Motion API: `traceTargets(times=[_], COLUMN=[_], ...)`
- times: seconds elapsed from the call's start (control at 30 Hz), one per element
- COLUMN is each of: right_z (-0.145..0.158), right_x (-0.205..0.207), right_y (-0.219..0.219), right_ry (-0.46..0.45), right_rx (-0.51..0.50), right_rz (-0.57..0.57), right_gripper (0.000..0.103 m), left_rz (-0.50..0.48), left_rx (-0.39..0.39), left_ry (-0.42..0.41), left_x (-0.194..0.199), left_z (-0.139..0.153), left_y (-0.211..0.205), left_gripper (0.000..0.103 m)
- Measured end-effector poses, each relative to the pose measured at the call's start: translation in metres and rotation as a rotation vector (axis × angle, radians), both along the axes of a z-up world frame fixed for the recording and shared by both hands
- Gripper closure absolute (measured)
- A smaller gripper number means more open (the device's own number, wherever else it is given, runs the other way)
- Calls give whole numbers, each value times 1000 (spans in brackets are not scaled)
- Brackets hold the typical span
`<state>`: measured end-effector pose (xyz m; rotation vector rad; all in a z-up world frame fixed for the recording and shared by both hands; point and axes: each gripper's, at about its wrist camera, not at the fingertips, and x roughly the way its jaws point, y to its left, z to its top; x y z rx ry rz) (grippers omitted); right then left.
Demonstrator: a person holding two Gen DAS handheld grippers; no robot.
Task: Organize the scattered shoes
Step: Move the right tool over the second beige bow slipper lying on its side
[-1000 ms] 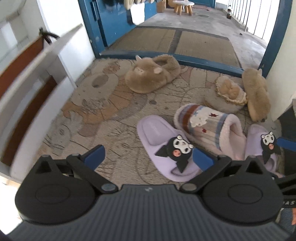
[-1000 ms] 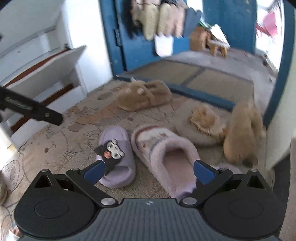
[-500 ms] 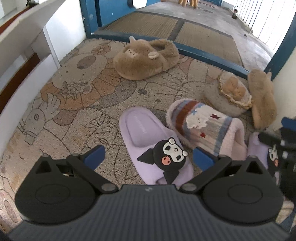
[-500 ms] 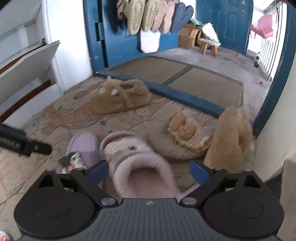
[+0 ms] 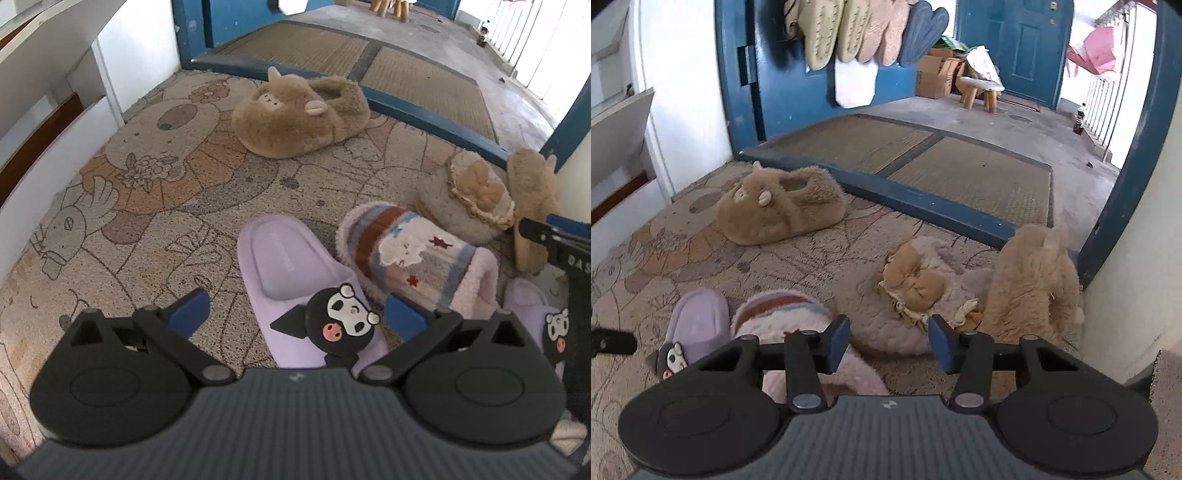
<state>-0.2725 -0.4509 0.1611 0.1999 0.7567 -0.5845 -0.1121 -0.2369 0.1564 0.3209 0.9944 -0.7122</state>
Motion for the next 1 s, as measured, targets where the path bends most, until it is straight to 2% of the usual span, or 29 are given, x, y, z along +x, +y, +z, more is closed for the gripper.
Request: traceTargets(times=[0.2, 0.4, 0.57, 0.77, 1.0], right_z=[0, -4, 5, 5, 3], right_x=[-8, -17, -23, -26, -24], right_y=[1, 8, 24, 25, 22], right_ry=[-33, -69, -80, -83, -73], right_rx=[28, 79, 72, 64, 45], right_rz=[-14, -23, 8, -14, -50], right_gripper=[51, 47, 41, 40, 31], left_rz=[14, -8, -18, -44, -19], left_rx=[-13, 8, -2, -11, -50], left_ry=[-15, -85, -128, -110, -12], left_x=[3, -7, -17, -30, -20], left_z=[13, 34, 45, 42, 21], left_y=[8, 13, 18, 21, 12], left_gripper=[0, 0, 0, 0, 0])
